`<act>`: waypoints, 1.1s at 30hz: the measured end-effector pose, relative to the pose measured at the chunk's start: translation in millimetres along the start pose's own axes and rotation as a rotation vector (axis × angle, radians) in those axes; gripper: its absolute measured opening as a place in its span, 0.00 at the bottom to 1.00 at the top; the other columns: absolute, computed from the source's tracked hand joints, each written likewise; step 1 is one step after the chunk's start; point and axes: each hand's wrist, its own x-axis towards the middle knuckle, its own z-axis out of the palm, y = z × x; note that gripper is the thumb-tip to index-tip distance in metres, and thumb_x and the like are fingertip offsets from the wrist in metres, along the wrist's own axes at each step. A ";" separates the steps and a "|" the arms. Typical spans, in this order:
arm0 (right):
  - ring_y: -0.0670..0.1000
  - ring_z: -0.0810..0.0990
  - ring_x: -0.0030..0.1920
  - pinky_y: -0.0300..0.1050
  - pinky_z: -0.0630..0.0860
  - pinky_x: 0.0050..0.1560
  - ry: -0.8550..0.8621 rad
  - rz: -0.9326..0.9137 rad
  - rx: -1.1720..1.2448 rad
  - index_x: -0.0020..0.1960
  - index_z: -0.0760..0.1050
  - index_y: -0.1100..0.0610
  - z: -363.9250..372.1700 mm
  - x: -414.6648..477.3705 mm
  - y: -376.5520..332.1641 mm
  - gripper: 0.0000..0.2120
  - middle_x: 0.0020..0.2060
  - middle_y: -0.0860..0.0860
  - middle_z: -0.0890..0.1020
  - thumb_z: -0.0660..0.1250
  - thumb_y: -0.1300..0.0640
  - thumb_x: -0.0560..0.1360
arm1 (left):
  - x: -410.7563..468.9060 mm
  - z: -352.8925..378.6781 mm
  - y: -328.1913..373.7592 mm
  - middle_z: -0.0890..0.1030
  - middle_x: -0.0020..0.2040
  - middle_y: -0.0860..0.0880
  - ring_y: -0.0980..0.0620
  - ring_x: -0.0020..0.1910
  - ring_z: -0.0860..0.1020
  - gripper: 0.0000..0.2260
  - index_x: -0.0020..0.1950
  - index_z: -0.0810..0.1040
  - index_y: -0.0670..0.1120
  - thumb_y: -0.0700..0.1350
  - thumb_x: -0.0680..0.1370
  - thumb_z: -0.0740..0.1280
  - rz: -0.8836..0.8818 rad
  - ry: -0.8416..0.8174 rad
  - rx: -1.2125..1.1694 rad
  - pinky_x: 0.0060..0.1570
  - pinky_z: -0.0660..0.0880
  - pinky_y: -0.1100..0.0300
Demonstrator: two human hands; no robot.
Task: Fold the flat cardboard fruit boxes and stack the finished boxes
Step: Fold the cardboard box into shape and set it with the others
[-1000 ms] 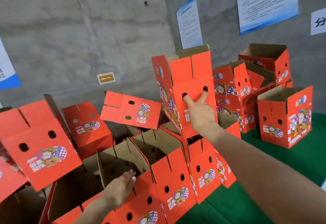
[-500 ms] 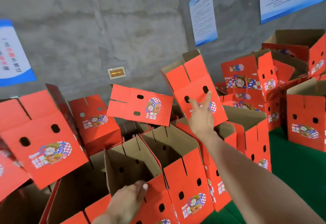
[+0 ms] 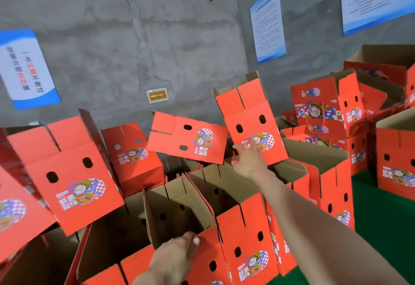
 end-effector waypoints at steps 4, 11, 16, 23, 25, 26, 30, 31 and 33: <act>0.60 0.71 0.64 0.51 0.67 0.64 0.233 -0.282 0.076 0.67 0.71 0.57 2.5 -39.4 -32.3 0.19 0.64 0.58 0.72 0.64 0.57 0.77 | -10.0 -0.6 5.7 0.71 0.69 0.47 0.47 0.67 0.70 0.21 0.75 0.60 0.51 0.56 0.83 0.49 0.032 -0.048 0.051 0.63 0.67 0.59; 0.56 0.80 0.49 0.50 0.75 0.51 0.161 -0.619 0.312 0.51 0.79 0.59 -5.7 -154.1 -118.0 0.06 0.46 0.54 0.83 0.65 0.58 0.76 | -94.1 -26.8 -8.4 0.59 0.76 0.49 0.54 0.75 0.58 0.24 0.77 0.55 0.46 0.51 0.82 0.55 0.125 0.222 -0.070 0.71 0.52 0.67; 0.46 0.78 0.35 0.41 0.73 0.39 -0.025 -0.782 0.434 0.42 0.79 0.56 17.5 -275.8 -156.0 0.05 0.36 0.48 0.82 0.64 0.60 0.73 | -250.1 -10.3 -64.6 0.80 0.58 0.59 0.67 0.56 0.76 0.13 0.61 0.78 0.50 0.42 0.78 0.66 -0.080 0.508 -0.538 0.59 0.68 0.73; 0.40 0.77 0.30 0.32 0.72 0.33 -0.459 -1.155 0.084 0.32 0.78 0.47 102.8 -443.2 -199.8 0.15 0.29 0.40 0.78 0.83 0.55 0.54 | -528.5 70.3 -200.7 0.67 0.68 0.33 0.57 0.60 0.76 0.15 0.66 0.68 0.29 0.28 0.80 0.55 -1.004 0.524 -0.813 0.58 0.67 0.67; 0.34 0.77 0.33 0.25 0.72 0.37 -0.571 -1.181 -0.045 0.32 0.80 0.43 120.5 -476.5 -228.6 0.17 0.32 0.34 0.78 0.83 0.43 0.48 | -591.4 54.6 -240.0 0.69 0.65 0.29 0.49 0.60 0.77 0.20 0.65 0.67 0.26 0.29 0.75 0.66 -1.332 0.517 -0.694 0.60 0.66 0.71; 0.31 0.77 0.37 0.22 0.71 0.41 -0.590 -1.193 -0.085 0.34 0.80 0.41 126.8 -491.3 -243.8 0.18 0.35 0.33 0.78 0.81 0.39 0.49 | -616.5 45.5 -261.3 0.75 0.59 0.29 0.48 0.54 0.81 0.20 0.61 0.73 0.28 0.33 0.71 0.71 -1.333 0.666 -0.600 0.53 0.69 0.74; 0.38 0.67 0.65 0.32 0.59 0.68 -0.758 -1.162 -0.026 0.66 0.71 0.45 158.0 -530.2 -285.7 0.18 0.64 0.39 0.71 0.63 0.44 0.77 | -668.8 9.5 -339.8 0.78 0.59 0.34 0.33 0.55 0.77 0.21 0.60 0.77 0.34 0.31 0.67 0.74 -1.274 0.704 -0.219 0.54 0.72 0.44; 0.40 0.64 0.67 0.35 0.57 0.70 -0.822 -1.134 -0.057 0.69 0.67 0.46 163.9 -537.2 -294.5 0.18 0.67 0.40 0.68 0.60 0.46 0.80 | -667.4 1.3 -361.6 0.74 0.64 0.35 0.33 0.59 0.75 0.23 0.63 0.75 0.35 0.35 0.69 0.74 -1.213 0.671 -0.121 0.57 0.71 0.42; 0.41 0.64 0.68 0.38 0.58 0.71 -0.895 -1.080 -0.123 0.69 0.66 0.45 174.1 -550.6 -309.7 0.18 0.67 0.40 0.68 0.59 0.46 0.80 | -662.5 -9.1 -395.4 0.62 0.75 0.40 0.38 0.72 0.64 0.29 0.73 0.66 0.40 0.45 0.74 0.70 -1.166 0.504 -0.046 0.67 0.63 0.43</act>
